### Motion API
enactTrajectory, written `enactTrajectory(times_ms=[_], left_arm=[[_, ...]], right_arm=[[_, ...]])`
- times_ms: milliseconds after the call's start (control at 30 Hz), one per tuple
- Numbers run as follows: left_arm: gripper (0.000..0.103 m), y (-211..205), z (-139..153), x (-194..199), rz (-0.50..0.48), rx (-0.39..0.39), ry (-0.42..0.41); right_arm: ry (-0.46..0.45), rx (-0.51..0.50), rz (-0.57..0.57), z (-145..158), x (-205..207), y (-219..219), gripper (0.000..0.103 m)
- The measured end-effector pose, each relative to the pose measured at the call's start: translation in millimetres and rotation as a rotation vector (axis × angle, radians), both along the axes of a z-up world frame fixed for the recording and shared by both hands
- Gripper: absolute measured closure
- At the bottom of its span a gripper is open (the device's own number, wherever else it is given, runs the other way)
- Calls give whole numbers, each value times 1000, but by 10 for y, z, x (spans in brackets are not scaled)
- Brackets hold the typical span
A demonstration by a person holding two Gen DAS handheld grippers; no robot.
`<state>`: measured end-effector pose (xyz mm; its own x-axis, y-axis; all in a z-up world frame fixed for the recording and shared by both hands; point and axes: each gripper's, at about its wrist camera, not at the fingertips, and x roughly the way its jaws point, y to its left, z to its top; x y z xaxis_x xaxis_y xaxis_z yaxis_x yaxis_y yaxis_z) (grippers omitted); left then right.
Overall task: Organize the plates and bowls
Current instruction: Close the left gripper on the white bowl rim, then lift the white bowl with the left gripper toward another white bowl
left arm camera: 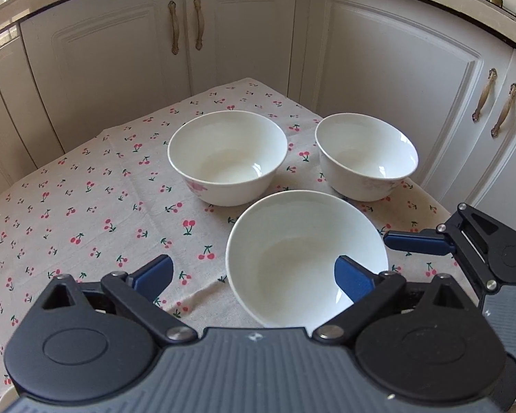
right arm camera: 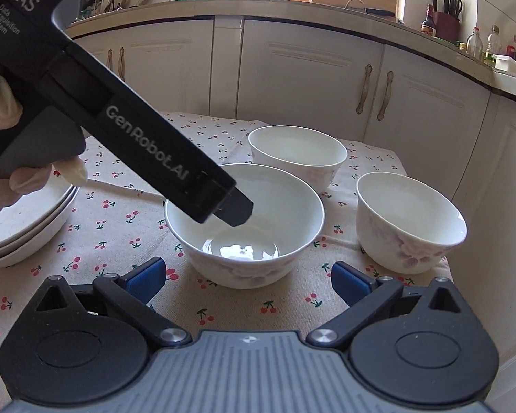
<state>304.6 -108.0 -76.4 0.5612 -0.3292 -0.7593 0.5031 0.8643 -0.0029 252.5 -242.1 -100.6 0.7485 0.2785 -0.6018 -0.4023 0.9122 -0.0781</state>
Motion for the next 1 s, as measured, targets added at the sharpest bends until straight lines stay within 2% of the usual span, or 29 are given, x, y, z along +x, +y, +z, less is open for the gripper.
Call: enactTrajectory(times_ms=[200, 233, 367, 467, 1000], left_arm=[[26, -32, -91, 118, -19, -18, 42], [27, -41, -92, 122, -25, -23, 42], [29, -75, -107, 151, -48, -26, 51], [36, -87, -112, 153, -61, -25, 55], [37, -108, -112, 208, -90, -30, 64]], right_arm=[[-21, -4, 7, -10, 42, 37, 1], [-22, -1, 9, 0, 46, 37, 1], [-20, 9, 22, 7, 56, 21, 13], [-21, 12, 22, 3, 58, 19, 14], [-31, 17, 36, 30, 68, 16, 15]])
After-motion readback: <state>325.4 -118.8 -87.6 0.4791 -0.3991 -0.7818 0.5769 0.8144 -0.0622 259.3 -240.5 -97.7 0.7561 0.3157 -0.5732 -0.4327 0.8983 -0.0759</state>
